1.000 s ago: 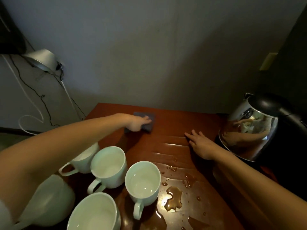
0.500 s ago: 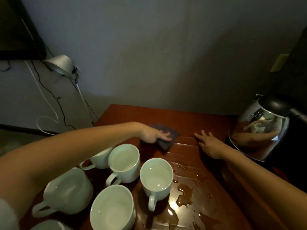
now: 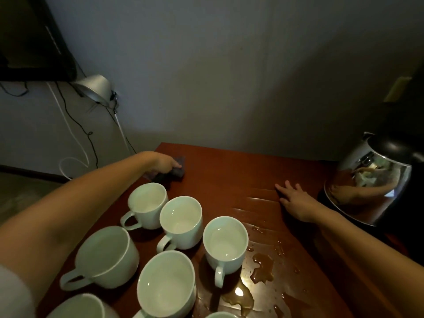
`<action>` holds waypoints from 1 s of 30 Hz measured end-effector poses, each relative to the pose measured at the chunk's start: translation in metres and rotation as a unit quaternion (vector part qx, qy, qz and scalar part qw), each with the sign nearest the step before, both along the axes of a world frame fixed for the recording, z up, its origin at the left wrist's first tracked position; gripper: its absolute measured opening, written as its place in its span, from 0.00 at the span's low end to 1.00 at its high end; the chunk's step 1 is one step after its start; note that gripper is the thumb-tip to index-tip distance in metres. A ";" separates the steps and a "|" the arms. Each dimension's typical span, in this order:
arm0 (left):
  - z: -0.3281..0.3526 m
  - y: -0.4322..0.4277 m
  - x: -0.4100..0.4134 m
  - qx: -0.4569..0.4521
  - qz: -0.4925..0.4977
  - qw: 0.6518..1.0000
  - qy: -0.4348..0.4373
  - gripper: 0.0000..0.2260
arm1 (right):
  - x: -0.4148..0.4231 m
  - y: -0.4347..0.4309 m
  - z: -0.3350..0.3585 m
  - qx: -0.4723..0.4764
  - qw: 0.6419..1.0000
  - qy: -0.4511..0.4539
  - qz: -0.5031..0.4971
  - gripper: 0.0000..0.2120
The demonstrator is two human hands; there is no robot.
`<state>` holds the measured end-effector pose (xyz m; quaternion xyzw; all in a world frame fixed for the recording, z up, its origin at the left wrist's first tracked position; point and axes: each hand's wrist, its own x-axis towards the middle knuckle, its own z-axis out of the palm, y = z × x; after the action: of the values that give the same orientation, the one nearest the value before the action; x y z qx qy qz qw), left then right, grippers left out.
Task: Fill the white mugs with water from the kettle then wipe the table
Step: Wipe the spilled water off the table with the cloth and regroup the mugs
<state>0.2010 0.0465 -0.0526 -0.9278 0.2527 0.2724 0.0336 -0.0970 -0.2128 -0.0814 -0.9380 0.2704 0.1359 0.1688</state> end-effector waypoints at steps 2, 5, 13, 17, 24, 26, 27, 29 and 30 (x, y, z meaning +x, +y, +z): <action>0.000 -0.034 -0.026 -0.009 -0.045 0.998 0.043 0.18 | 0.000 0.002 -0.001 -0.004 1.000 -0.001 -0.004 0.26; 0.002 -0.095 -0.089 -0.004 -0.128 0.987 0.101 0.22 | -0.001 0.004 -0.001 -0.010 1.000 0.000 -0.004 0.26; -0.003 -0.157 -0.115 0.018 -0.258 0.965 -0.041 0.28 | -0.003 -0.001 -0.002 -0.003 1.000 -0.009 0.010 0.26; -0.003 -0.106 -0.048 0.006 -0.137 0.987 -0.078 0.24 | -0.004 -0.004 -0.005 0.000 1.000 -0.019 0.015 0.26; -0.017 -0.016 0.011 -0.024 0.031 0.997 -0.062 0.26 | -0.004 0.001 -0.013 -0.023 0.999 -0.035 0.003 0.26; -0.022 -0.041 0.003 -0.027 0.000 0.998 -0.055 0.26 | -0.004 0.002 -0.013 -0.027 0.999 -0.038 0.001 0.26; -0.024 -0.060 -0.005 -0.037 -0.025 0.998 -0.054 0.25 | -0.004 0.002 -0.013 -0.027 0.999 -0.039 0.001 0.26; -0.028 -0.103 -0.031 -0.042 -0.113 0.991 -0.062 0.25 | -0.004 0.002 -0.013 -0.025 0.999 -0.040 0.001 0.26; -0.029 -0.123 -0.047 -0.042 -0.162 0.984 -0.056 0.24 | -0.004 0.002 -0.013 -0.023 0.999 -0.040 0.001 0.26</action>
<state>0.1540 -0.0765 -0.0818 -0.8891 0.4084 0.1998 0.0530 -0.1010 -0.2111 -0.0945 -0.9466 0.2657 0.0923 0.1576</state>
